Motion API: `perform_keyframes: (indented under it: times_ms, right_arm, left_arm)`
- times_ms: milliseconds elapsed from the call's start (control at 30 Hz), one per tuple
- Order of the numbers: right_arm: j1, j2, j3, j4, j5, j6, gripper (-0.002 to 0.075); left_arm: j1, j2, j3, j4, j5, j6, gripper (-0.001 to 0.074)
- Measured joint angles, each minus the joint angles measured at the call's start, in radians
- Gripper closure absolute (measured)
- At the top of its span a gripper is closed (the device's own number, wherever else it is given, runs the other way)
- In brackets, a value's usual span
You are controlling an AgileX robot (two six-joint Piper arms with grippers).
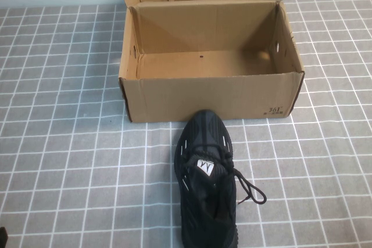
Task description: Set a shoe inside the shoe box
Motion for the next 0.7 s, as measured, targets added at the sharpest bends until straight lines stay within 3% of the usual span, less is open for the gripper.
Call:
perform_keyframes:
  times_ms: [133, 400, 533, 700]
  right_arm:
    - [0.0, 0.0, 0.0, 0.111, -0.044, 0.0, 0.0742]
    - [0.0, 0.0, 0.0, 0.652, -0.265, 0.0, 0.0742]
    - [0.0, 0.0, 0.0, 0.73, -0.285, 0.0, 0.0742]
    - [0.0, 0.044, -0.118, 0.686, -0.078, 0.0, 0.0742]
  left_arm:
    - [0.0, 0.0, 0.0, 0.0, 0.0, 0.0, 0.0736]
    - [0.0, 0.0, 0.0, 0.0, 0.0, 0.0, 0.0736]
    - [0.0, 0.0, 0.0, 0.0, 0.0, 0.0, 0.0736]
    - [0.0, 0.0, 0.0, 0.0, 0.0, 0.0, 0.0736]
